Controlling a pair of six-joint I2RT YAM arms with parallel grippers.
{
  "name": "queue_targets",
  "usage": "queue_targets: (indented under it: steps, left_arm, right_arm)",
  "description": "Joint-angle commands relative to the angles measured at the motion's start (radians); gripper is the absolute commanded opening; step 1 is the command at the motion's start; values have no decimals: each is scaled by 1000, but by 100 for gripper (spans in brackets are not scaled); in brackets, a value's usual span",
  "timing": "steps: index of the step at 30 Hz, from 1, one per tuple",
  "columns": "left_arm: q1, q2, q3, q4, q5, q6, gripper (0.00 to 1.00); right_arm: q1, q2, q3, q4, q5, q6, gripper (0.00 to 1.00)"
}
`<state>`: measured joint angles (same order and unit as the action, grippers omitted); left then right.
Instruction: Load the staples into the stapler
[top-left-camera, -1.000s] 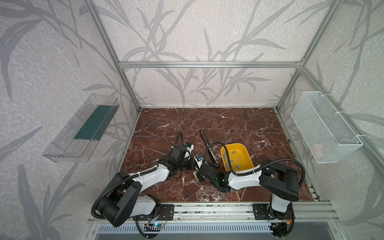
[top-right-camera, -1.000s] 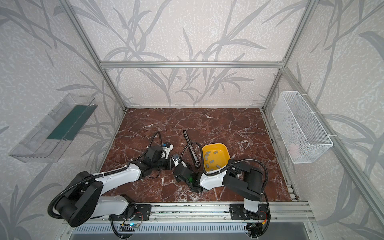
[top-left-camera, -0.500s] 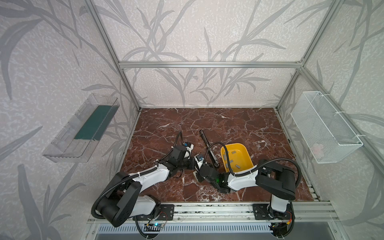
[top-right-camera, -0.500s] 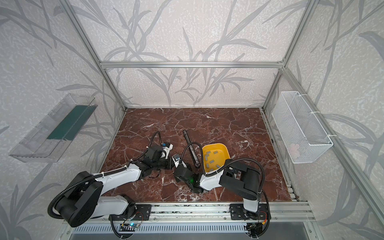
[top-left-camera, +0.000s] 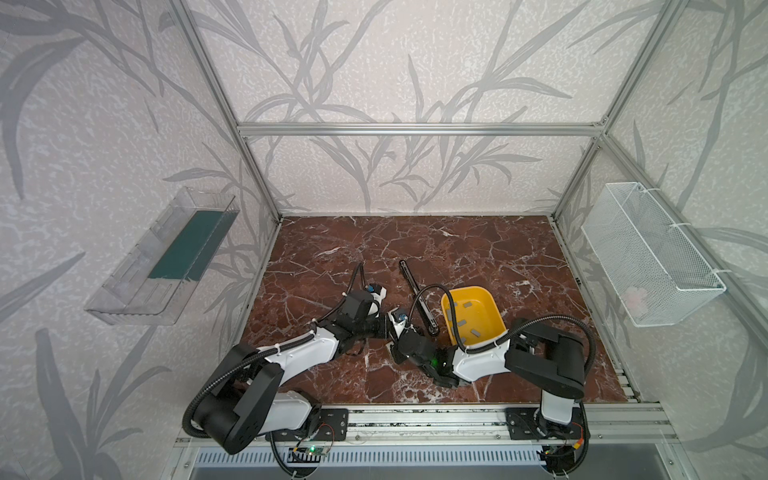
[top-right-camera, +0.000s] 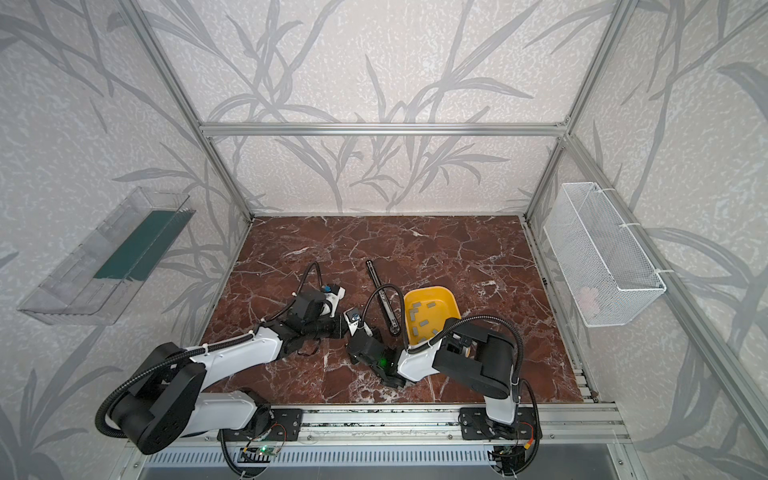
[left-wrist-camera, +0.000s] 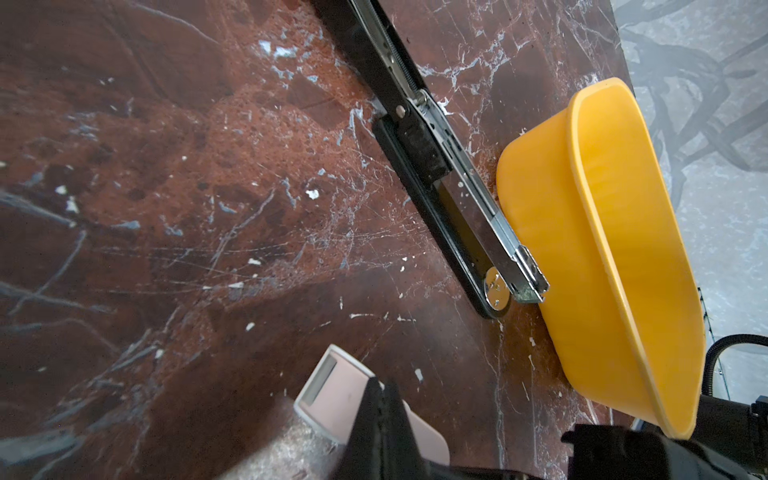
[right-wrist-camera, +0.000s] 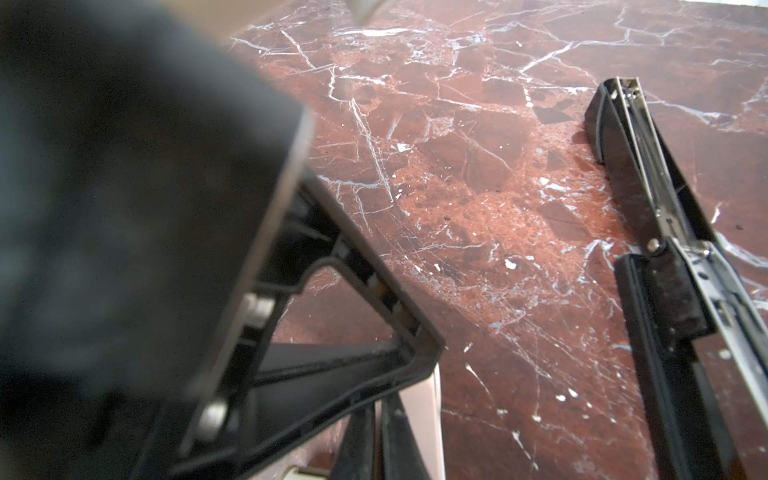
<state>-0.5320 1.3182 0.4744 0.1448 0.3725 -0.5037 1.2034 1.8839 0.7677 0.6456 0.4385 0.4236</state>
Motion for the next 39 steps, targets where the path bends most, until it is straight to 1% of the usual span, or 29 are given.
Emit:
queue_targets:
  steps: [1, 13, 23, 29, 34, 37, 39]
  left_arm:
    - [-8, -1, 18, -16, 32, 17, 5]
    - [-8, -1, 18, -16, 34, 16, 4]
    - [-7, -1, 18, -14, 39, 13, 5]
    - [-8, 7, 20, -11, 48, 9, 4]
    - [-7, 3, 20, -12, 39, 10, 4]
    - [-7, 1, 23, -14, 37, 10, 4]
    - [-8, -2, 23, -15, 36, 10, 5]
  right_arm:
    - [-1, 82, -17, -149, -49, 20, 8]
    - [1, 99, -33, -127, -60, 55, 8]
    - [0, 95, -95, -43, -62, 90, 7]
    - [1, 118, -82, -46, -73, 104, 6]
    - [1, 108, -74, -55, -75, 96, 6]
    - [1, 79, -62, -65, -69, 71, 8]
    - [0, 58, -35, -103, -61, 47, 9]
